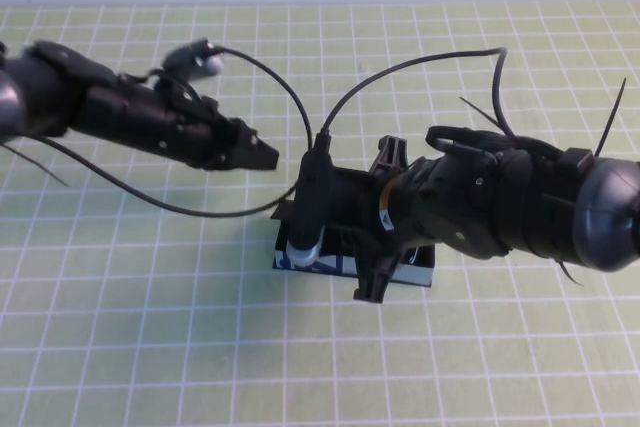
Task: Take glasses out of glasses case
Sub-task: Pick up the glasses from the glasses case
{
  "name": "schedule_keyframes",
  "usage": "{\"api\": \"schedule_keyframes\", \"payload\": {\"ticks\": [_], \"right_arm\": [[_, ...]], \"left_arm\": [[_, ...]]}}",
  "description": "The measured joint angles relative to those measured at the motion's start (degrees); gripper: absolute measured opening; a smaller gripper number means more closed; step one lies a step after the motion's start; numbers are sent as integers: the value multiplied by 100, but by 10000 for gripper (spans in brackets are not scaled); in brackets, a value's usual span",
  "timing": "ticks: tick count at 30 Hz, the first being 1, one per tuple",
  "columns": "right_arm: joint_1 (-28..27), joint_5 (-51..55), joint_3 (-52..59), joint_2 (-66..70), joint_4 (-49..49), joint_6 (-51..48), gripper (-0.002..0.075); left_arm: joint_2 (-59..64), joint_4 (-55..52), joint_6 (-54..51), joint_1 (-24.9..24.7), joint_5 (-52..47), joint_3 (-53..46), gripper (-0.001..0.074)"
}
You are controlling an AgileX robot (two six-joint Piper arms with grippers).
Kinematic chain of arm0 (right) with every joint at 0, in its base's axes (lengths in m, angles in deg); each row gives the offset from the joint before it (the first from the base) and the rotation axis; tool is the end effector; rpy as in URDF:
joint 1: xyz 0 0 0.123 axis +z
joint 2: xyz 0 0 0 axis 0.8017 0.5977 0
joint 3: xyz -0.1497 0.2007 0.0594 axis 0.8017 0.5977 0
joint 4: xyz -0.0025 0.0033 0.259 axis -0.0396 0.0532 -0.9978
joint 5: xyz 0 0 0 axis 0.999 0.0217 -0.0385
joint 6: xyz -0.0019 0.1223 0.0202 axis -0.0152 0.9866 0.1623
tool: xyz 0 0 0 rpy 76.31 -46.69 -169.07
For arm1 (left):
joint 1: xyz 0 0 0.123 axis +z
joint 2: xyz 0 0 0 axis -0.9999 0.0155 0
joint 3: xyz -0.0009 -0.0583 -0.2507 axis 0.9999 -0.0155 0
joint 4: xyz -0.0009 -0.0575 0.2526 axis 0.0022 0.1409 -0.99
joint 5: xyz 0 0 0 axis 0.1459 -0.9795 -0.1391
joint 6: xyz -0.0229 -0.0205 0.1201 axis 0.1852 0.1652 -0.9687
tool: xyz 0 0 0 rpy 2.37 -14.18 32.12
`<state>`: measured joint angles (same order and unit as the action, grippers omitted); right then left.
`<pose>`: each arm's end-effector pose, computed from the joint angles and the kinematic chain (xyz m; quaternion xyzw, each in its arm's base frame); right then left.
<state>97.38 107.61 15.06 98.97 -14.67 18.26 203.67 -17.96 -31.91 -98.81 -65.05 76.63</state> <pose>0.3101 0.2753 0.1650 -0.6445 0.6821 -0.0726 0.3378 0.4099 -0.1610 0.1477 0.2339 0.8654 -0.3840 0.2212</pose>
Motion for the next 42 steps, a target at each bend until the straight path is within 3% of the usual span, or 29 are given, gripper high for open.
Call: {"api": "schedule_keyframes", "payload": {"ticks": [3,6,11,14,33,38,42], "right_arm": [[0,26,0,-54,41,112,1],[0,95,-53,-78,68,191,-1],[0,117,-126,-78,89,308,-5],[0,127,-126,-78,89,320,-5],[0,130,-135,-115,89,668,1],[0,182,-135,-548,-157,1706,98],[0,565,-137,-1014,-1085,2141,136]], "left_arm": [[-504,-8,-345,111,-292,-118,-4],[-850,31,-1347,126,-632,-410,-4],[-869,364,-3072,126,-1269,-1046,-4],[-714,434,-3540,126,-1281,-1319,-4],[303,1327,-4085,126,-1189,-1393,-4],[321,1377,-4063,126,-1189,-1393,-4],[321,1377,-4001,126,-1189,-1393,-4]]}}
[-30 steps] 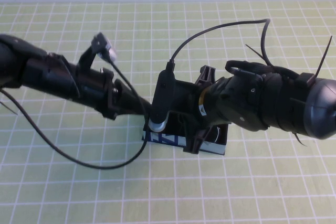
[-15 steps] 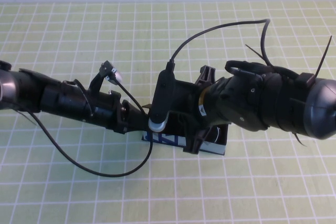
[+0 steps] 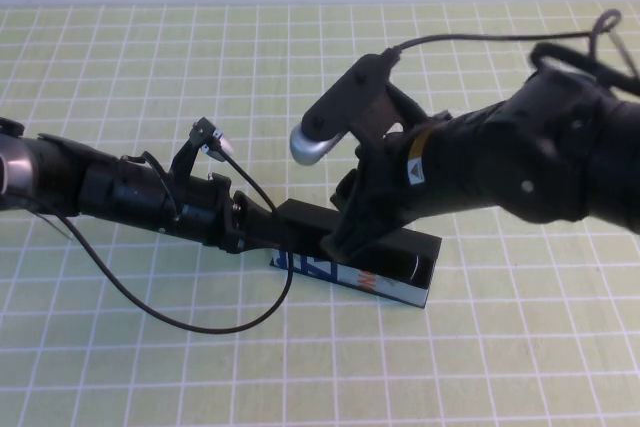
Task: Take glasses out of glasses case
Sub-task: Pick up the glasses from the glasses case
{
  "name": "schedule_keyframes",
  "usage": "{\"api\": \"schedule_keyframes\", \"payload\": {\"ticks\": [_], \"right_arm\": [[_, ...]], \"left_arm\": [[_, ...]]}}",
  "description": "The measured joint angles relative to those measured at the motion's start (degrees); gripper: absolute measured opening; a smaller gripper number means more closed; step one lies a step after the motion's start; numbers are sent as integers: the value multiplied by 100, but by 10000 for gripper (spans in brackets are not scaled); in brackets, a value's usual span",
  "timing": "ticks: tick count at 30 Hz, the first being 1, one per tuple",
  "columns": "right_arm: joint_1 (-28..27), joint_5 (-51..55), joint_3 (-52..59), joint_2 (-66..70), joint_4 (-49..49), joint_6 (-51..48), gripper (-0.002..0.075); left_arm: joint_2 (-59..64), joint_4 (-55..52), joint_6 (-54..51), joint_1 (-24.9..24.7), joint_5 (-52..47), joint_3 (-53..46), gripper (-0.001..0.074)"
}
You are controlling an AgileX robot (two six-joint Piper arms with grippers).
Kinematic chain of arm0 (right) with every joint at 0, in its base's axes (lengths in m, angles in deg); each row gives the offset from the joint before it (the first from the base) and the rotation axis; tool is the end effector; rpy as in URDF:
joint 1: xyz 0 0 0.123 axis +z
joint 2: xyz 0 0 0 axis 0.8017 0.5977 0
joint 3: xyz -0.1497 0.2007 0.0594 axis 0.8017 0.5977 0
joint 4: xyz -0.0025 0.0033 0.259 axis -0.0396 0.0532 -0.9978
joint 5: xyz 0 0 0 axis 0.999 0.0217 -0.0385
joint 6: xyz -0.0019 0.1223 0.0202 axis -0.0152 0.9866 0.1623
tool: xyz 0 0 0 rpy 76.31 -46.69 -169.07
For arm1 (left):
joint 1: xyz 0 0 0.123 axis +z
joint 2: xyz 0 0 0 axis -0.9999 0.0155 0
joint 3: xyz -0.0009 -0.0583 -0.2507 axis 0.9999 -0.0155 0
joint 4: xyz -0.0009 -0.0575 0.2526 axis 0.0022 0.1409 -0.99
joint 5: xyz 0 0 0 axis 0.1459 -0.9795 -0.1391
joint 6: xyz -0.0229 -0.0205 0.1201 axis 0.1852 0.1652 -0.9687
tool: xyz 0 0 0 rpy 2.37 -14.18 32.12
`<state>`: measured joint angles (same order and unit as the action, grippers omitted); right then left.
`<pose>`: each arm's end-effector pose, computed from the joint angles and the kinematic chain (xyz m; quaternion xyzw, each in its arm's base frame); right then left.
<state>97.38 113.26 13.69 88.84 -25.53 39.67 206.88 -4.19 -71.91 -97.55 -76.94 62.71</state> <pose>0.2909 0.2668 0.2343 -0.4330 0.8171 0.0608 0.3757 0.3551 -0.1643 0.0949 0.3962 0.7495 -0.4705 0.2446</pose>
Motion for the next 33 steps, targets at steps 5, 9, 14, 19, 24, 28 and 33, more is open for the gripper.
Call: {"api": "schedule_keyframes", "payload": {"ticks": [5,9,14,19,24,28,33], "right_arm": [[0,969,-35,-141,-1395,112,53],[0,1407,-35,138,-1716,453,-2],[0,1301,-35,611,-1111,1249,-15],[-68,923,-35,833,-129,2169,-16],[-484,478,-124,1009,-1,2354,-16],[-803,465,-411,1249,-34,2342,-16],[-931,477,-927,1524,-224,2047,-16]], "left_arm": [[0,0,51,0,0,0,-4],[0,0,84,0,0,0,-4],[0,0,118,0,0,0,-4],[0,0,118,0,0,0,-4],[0,0,130,0,0,0,-4],[0,0,130,0,0,0,-4],[0,0,130,0,0,0,-4]]}}
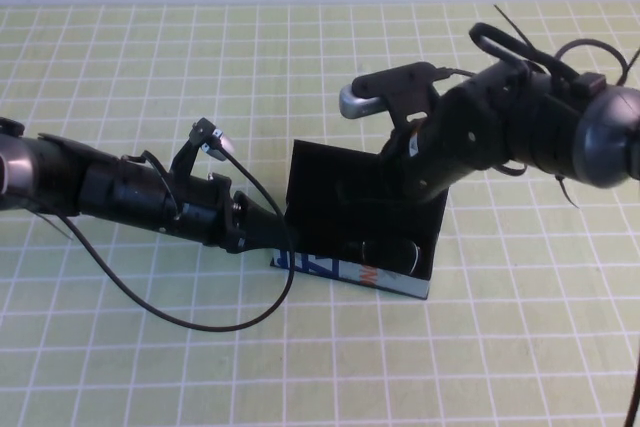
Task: Take glasses out of glasses case
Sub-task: Pick up the glasses from the glasses case
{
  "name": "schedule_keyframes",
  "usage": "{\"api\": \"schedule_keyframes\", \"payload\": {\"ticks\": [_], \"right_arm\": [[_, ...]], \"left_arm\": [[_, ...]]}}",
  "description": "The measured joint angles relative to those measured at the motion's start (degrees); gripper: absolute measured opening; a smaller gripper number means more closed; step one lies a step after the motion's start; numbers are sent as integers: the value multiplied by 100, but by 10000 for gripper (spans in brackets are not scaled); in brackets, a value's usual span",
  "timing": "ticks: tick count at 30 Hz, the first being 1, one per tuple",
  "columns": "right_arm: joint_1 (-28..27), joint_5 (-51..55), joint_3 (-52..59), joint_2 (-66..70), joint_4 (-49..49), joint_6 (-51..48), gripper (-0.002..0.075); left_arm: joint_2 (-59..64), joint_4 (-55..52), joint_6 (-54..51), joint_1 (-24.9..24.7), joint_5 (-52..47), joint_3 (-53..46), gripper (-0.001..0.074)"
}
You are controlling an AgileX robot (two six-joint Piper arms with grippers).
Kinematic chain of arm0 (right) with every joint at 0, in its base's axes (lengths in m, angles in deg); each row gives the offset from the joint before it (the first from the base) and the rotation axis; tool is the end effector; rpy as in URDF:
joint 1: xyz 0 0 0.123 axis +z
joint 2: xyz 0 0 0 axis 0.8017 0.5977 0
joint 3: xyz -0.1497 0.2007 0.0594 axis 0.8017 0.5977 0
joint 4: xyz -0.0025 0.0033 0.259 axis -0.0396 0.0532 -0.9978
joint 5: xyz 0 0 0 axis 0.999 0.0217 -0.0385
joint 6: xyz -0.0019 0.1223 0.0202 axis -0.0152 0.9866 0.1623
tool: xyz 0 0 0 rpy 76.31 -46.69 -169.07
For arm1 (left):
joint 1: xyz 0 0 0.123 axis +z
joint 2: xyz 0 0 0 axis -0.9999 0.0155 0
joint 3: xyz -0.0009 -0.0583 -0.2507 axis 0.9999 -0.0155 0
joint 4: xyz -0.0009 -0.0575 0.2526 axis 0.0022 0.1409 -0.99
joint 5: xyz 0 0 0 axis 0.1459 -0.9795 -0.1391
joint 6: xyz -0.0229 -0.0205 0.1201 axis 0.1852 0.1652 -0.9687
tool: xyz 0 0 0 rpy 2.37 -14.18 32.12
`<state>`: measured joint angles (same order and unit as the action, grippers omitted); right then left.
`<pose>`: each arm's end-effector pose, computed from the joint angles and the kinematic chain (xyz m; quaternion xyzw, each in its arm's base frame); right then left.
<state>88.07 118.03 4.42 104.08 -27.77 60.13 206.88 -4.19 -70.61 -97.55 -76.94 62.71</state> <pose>0.3618 0.2397 0.1702 -0.2027 0.9348 0.0741 0.2821 0.3551 -0.1643 0.0949 0.3876 0.7540 -0.4733 0.2392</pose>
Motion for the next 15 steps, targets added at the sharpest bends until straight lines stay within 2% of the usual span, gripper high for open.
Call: {"api": "schedule_keyframes", "payload": {"ticks": [15], "right_arm": [[-267,603,-1191,1151,-594,-625,-16]], "left_arm": [[0,0,0,0,0,0,-4]]}}
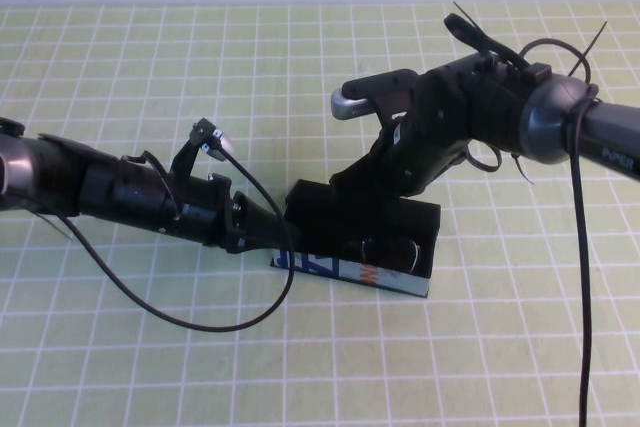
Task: Take glasses out of glasses case
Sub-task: Pick up the glasses from the glasses case
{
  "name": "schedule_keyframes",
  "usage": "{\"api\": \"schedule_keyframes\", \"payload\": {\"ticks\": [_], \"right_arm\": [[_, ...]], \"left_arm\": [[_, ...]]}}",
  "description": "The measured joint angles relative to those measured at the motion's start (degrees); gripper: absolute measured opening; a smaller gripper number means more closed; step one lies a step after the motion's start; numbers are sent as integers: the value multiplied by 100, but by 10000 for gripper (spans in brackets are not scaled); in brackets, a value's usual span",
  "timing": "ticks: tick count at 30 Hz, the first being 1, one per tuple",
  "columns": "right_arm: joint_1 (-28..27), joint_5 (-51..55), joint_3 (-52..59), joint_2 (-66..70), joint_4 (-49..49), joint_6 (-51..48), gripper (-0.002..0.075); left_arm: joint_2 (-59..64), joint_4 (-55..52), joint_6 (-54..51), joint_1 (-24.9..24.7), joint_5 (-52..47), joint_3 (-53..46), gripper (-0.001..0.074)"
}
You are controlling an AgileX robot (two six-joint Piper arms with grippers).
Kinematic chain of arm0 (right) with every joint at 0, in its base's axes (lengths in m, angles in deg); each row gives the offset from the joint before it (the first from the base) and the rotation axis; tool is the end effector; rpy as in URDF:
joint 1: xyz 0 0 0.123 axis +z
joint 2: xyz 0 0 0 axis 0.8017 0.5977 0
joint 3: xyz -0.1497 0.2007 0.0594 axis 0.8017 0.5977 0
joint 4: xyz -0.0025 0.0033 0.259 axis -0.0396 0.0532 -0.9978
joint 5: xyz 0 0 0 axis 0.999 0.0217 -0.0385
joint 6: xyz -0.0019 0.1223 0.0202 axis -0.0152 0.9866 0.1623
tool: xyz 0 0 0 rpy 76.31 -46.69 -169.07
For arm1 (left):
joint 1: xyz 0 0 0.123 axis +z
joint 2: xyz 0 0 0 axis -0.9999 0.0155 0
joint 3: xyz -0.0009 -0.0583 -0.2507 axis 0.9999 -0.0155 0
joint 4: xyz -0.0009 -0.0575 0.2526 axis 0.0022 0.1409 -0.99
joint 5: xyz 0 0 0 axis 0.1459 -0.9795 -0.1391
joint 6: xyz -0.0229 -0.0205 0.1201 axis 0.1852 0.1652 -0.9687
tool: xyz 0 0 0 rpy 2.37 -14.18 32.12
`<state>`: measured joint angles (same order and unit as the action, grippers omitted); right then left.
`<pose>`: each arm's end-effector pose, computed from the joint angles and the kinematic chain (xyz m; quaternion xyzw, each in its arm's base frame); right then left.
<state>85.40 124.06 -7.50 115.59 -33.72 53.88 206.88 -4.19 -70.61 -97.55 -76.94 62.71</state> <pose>0.3969 0.2460 0.1370 -0.2021 0.9494 0.0727 0.2293 0.3551 -0.1643 0.0949 0.3876 0.7540 -0.4733 0.2392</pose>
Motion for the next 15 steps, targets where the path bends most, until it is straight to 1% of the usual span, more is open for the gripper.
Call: {"api": "schedule_keyframes", "payload": {"ticks": [4,8,15], "right_arm": [[-10,105,-47,2,-36,-52,-16],[-10,537,-194,-66,-116,-235,-18],[1,787,-251,-613,-280,-521,-18]], "left_arm": [[0,0,0,0,-10,0,-4],[0,-14,0,0,-10,0,-4],[-125,-65,57,0,-10,214,-4]]}}
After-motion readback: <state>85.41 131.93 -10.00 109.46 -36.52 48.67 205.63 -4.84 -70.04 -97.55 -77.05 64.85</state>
